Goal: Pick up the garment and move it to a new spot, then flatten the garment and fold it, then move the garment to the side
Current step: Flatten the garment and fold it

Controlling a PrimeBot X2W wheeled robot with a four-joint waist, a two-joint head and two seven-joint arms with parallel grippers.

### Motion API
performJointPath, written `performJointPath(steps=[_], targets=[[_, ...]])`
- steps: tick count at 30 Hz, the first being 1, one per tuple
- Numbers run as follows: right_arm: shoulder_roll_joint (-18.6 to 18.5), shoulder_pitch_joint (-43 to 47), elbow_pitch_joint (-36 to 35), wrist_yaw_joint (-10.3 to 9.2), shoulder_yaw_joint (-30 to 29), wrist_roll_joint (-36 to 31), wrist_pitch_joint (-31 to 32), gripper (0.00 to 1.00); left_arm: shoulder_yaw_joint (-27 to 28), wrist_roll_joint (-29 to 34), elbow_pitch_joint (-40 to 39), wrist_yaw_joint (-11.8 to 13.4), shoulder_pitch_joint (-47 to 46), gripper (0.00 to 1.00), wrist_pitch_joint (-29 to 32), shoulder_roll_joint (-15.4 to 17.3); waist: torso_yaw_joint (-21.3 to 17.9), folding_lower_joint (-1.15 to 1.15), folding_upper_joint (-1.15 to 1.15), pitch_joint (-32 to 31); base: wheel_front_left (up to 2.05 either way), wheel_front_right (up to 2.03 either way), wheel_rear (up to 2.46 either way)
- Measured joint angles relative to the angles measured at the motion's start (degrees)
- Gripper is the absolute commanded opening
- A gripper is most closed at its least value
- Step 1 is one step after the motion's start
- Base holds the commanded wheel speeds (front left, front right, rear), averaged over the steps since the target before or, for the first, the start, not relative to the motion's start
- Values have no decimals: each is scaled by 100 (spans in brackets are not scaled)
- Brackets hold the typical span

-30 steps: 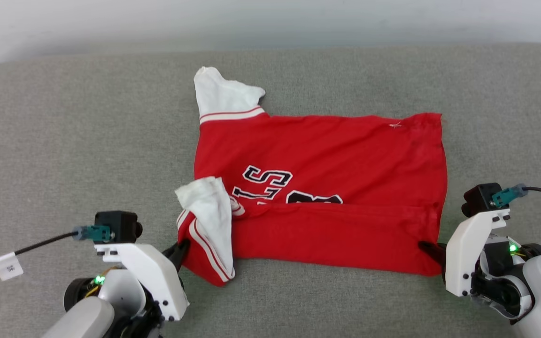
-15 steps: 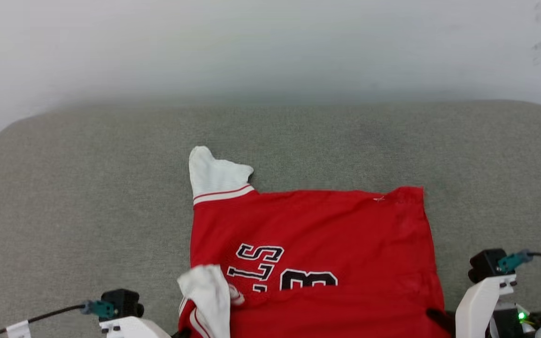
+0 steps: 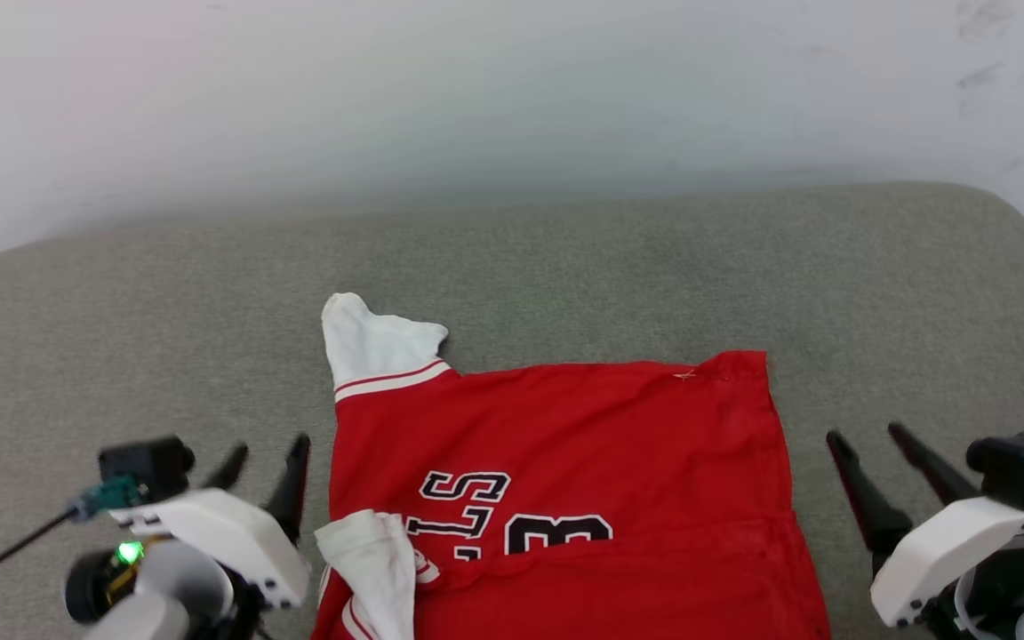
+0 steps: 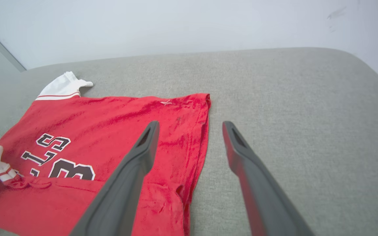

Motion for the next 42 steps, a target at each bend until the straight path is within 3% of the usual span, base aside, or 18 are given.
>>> performJointPath(steps=[6, 11, 15, 20, 27, 32, 34, 35, 42], targets=[[368, -214, -657, 0, -410, -545, -624, 100, 229, 530, -21, 92, -928, 100, -457, 73, -183, 0, 0, 288, 0, 0, 0], [546, -594, -1224, 0, -534, -684, -829, 100, 326, 683, 190, 9, -2029, 100, -124, 238, -335, 1, 0, 833, 0, 0, 0], [610, -897, -1469, 0, -560, -740, -940, 100, 276, 627, 530, -272, -2894, 100, 610, 428, -483, 1, 0, 1348, 0, 0, 0], [662, -1140, -1555, 0, -470, -754, -1048, 100, 119, 313, 1092, -560, -3663, 100, 1965, 731, -718, 1, 0, 1936, 0, 0, 0], [746, -1317, -1389, 0, -304, -701, -1139, 100, -187, 35, 1674, -603, -4201, 100, 3815, 1191, -1098, 1, 0, 2507, 0, 0, 0], [758, -1355, -1210, 0, -212, -579, -1189, 100, -246, -197, 1873, -432, -4426, 100, 4726, 1341, -1281, 1, 0, 2755, 0, 0, 0], [743, -1402, -1149, 0, -175, -514, -1159, 100, -233, -281, 1900, -327, -4488, 47, 4951, 1337, -1323, 1, 0, 2805, 0, 0, 0], [724, -1422, -1117, 0, -136, -458, -1135, 100, -216, -347, 1913, -286, -4489, 0, 5011, 1322, -1333, 1, 0, 2817, 0, 0, 0], [513, -1770, -644, 0, 144, 223, -616, 100, -189, -349, 2109, -365, -4420, 0, 4510, 1001, -1255, 1, 0, 2705, 0, 0, 0]])
